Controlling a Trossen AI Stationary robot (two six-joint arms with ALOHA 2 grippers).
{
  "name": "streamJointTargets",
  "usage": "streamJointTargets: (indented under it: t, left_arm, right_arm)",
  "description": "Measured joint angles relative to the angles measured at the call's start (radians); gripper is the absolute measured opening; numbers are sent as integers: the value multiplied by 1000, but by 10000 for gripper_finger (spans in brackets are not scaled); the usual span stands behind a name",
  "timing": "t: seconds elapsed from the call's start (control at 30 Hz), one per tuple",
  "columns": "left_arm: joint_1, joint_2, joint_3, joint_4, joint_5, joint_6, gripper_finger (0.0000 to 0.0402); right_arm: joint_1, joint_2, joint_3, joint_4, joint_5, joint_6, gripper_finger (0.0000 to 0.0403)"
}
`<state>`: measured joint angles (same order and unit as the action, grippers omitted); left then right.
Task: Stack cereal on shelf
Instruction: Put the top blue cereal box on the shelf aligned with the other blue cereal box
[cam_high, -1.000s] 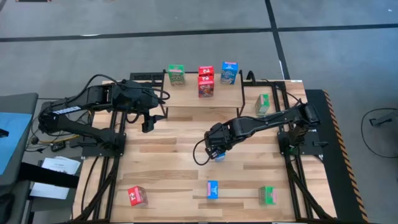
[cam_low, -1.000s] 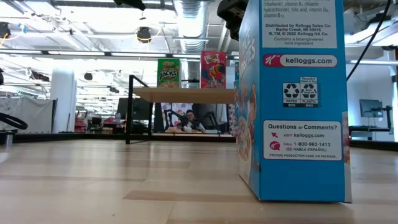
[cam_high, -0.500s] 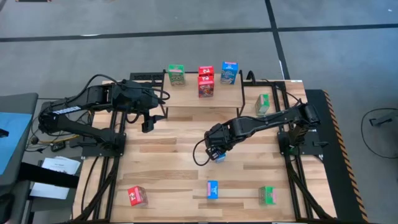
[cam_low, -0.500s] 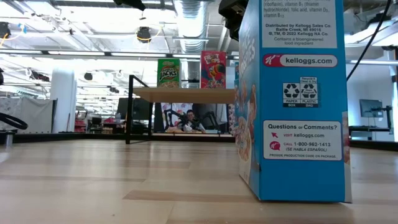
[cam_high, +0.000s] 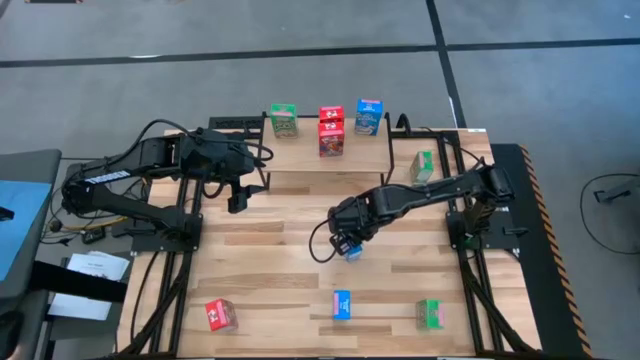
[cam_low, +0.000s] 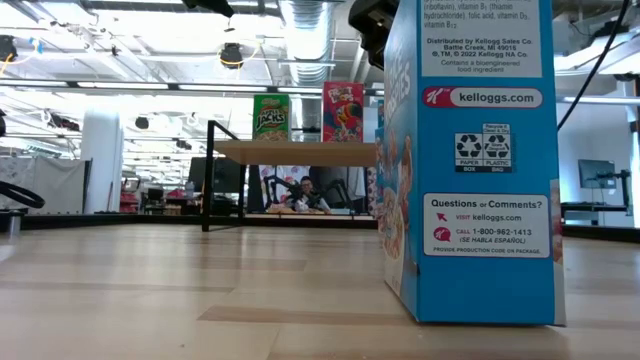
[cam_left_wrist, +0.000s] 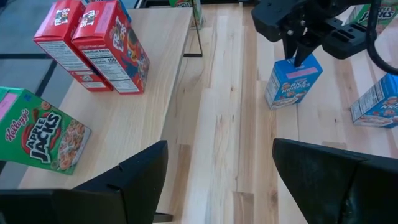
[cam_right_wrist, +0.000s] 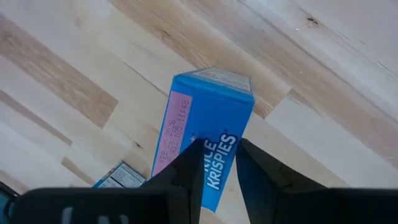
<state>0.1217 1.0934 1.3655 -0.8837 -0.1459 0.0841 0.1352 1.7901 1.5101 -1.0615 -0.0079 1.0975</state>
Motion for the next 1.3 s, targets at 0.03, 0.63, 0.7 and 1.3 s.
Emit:
streamJointTargets:
  t: [0.03, 0.63, 0.7, 1.3]
  left_arm:
    - [0, 0, 0, 0, 0, 0, 279]
    - [0, 0, 0, 0, 0, 2, 279]
    - [0, 0, 0, 0, 0, 2, 279]
    - [0, 0, 0, 0, 0, 2, 279]
  right_arm:
    - [0, 0, 0, 0, -1, 1, 114]
    - [0, 0, 0, -4, -6, -4, 188]
    - [0, 0, 0, -1, -6, -4, 224]
    - [-7, -3, 33, -26, -12, -7, 359]
